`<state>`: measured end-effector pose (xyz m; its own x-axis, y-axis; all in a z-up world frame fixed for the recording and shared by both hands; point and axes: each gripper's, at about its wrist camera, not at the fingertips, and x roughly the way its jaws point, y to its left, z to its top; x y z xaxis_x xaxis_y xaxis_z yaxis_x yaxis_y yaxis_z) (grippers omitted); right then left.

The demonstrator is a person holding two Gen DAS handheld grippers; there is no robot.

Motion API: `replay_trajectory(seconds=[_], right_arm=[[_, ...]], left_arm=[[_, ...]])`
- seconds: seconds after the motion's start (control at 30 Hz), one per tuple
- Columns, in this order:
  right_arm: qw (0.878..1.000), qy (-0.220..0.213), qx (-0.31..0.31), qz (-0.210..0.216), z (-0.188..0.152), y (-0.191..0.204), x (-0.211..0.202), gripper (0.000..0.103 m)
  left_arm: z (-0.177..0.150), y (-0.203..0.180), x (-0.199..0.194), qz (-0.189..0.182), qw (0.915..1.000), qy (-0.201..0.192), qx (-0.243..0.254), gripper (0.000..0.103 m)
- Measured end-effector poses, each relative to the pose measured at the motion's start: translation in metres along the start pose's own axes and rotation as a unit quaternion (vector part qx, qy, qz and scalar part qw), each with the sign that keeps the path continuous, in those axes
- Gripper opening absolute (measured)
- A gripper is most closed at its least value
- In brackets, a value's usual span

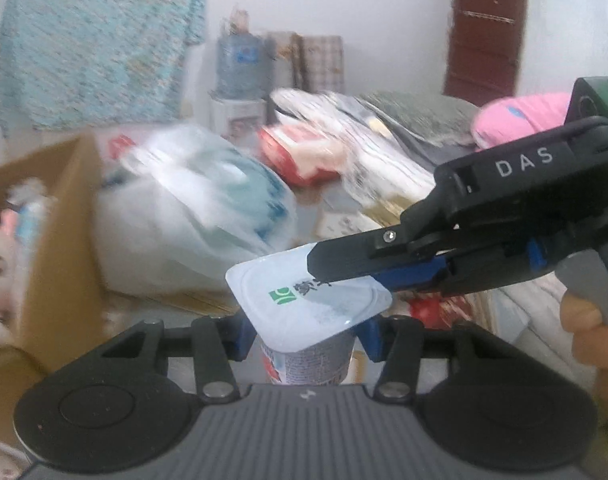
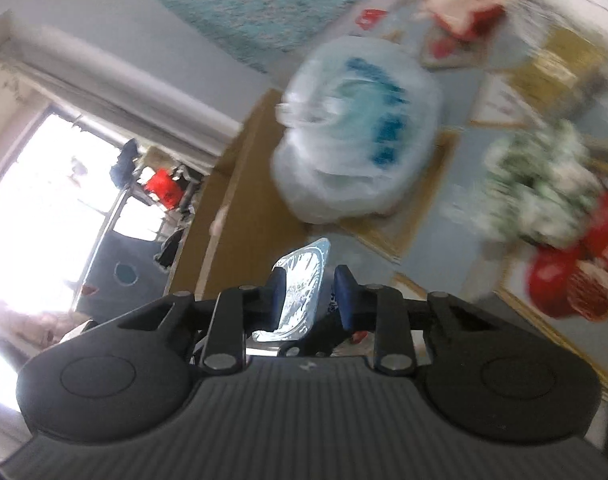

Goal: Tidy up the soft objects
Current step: 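Lift the yogurt cup with the right tool and carry it to the box, then lower the yogurt cup into the box and open the right tool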

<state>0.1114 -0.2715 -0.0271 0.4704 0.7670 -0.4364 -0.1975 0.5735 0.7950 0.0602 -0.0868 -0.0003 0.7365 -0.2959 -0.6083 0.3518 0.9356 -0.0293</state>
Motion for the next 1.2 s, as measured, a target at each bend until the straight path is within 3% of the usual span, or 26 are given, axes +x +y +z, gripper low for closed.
replay_trajectory(seconds=[0.2, 0.37, 0.5, 0.63, 0.8, 0.97, 1.2], right_arm=[[0.996, 0.018, -0.064, 0.052, 0.025, 0.062, 0.026, 0.026], [0.99, 0.074, -0.082, 0.091, 0.055, 0.113, 0.087, 0.026], [0.982, 0.139, -0.092, 0.092, 0.066, 0.149, 0.152, 0.027], [0.969, 0.225, -0.077, 0.065, 0.068, 0.166, 0.23, 0.028], [0.952, 0.299, -0.069, 0.016, 0.054, 0.172, 0.303, 0.03], [0.943, 0.326, -0.067, -0.013, 0.04, 0.17, 0.328, 0.032], [0.938, 0.336, -0.076, -0.034, 0.035, 0.167, 0.338, 0.032]], left_arm=[[0.028, 0.036, -0.041, 0.05, 0.9979, -0.033, -0.024, 0.052], [0.049, 0.087, -0.067, 0.11, 0.9929, -0.03, -0.036, 0.052], [0.058, 0.14, -0.072, 0.145, 0.9876, 0.021, -0.057, 0.052], [0.055, 0.193, -0.059, 0.16, 0.9773, 0.103, -0.093, 0.052], [0.038, 0.253, -0.032, 0.144, 0.9527, 0.198, -0.18, 0.052], [0.021, 0.275, -0.019, 0.139, 0.9404, 0.238, -0.2, 0.052], [0.015, 0.282, -0.011, 0.132, 0.9349, 0.26, -0.203, 0.053]])
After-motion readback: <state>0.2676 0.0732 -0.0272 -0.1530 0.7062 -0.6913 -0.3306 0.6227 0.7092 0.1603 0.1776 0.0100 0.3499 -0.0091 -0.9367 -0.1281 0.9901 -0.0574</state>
